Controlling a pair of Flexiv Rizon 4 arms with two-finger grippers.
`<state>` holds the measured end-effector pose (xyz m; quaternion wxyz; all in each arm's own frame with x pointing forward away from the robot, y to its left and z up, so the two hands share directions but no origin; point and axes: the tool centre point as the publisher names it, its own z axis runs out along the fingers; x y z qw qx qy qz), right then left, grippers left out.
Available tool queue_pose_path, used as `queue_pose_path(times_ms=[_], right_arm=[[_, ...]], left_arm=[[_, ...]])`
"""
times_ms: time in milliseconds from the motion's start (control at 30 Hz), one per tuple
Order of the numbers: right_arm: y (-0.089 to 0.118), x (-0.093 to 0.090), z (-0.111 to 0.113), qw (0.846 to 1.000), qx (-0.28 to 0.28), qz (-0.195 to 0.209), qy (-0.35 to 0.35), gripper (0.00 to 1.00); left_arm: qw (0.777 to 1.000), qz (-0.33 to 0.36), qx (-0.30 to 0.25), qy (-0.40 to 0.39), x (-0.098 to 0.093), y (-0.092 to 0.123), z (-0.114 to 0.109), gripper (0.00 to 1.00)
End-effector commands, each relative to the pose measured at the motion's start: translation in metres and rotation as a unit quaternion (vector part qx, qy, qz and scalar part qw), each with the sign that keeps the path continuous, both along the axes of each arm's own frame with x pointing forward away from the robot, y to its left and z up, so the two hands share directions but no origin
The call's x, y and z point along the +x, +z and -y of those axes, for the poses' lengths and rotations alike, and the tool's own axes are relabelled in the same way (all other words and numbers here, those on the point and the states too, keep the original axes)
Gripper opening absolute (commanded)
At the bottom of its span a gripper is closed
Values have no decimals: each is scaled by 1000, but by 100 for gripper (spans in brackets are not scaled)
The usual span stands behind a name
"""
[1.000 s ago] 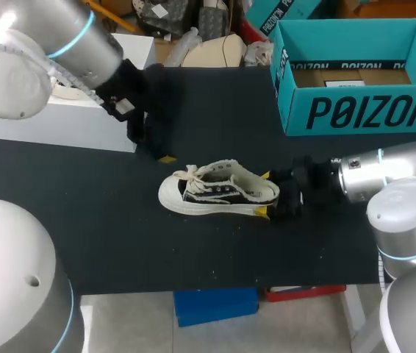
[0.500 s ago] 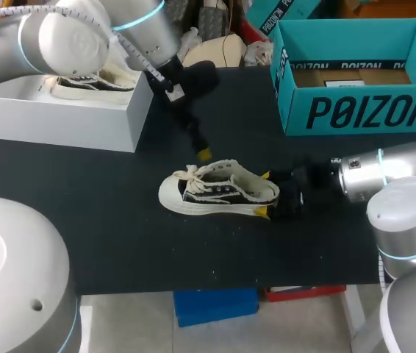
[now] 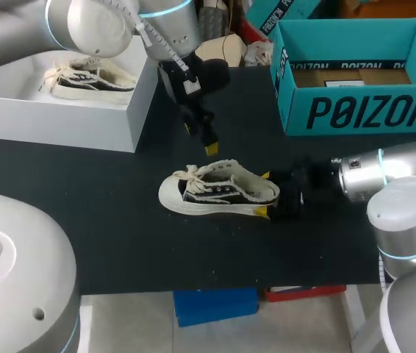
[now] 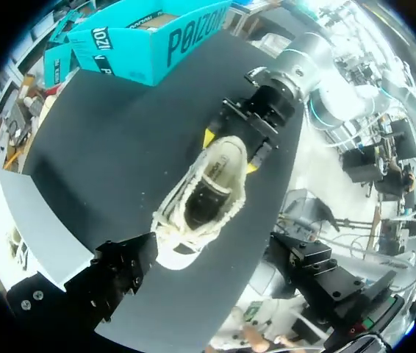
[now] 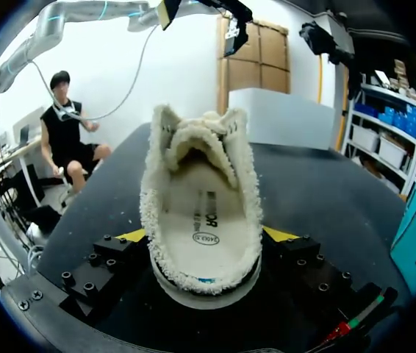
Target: Take the shoe out of the shoebox, open the shoe tongue, remove and reinsert the insole, then place the shoe into the shoebox
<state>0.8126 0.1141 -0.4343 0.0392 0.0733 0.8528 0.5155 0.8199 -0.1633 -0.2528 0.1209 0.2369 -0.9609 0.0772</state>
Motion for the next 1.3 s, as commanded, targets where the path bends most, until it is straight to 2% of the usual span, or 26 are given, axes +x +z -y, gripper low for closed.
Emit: queue_pose_path(times_ms=[33,100,167,633,733,967,1100,1300], right_arm=[[-2,1,-1,1000,-1,0,-1,0],[-2,1,-1,1000,-1,0,-1,0],[-2,1,-1,1000,-1,0,-1,0],[-2,1,-1,1000,-1,0,-1,0],[-2,1,-1,1000,-1,0,-1,0],[-2,1,-1,1000,-1,0,-1,0],[-2,1,-1,1000,-1,0,-1,0],[-2,1,-1,1000,-1,0,-1,0]], left_arm=[[933,-24,217,286,3,0,9,100],[902,-5,251,350,2,-2,10,100],[887,2,266,377,0,-3,14,100],[889,10,269,371,-1,-2,16,100],[874,72,260,404,-10,-3,24,100],[854,139,237,442,-23,-19,44,100],[857,130,235,440,-21,-27,51,100],[849,132,262,440,-16,-45,63,100]])
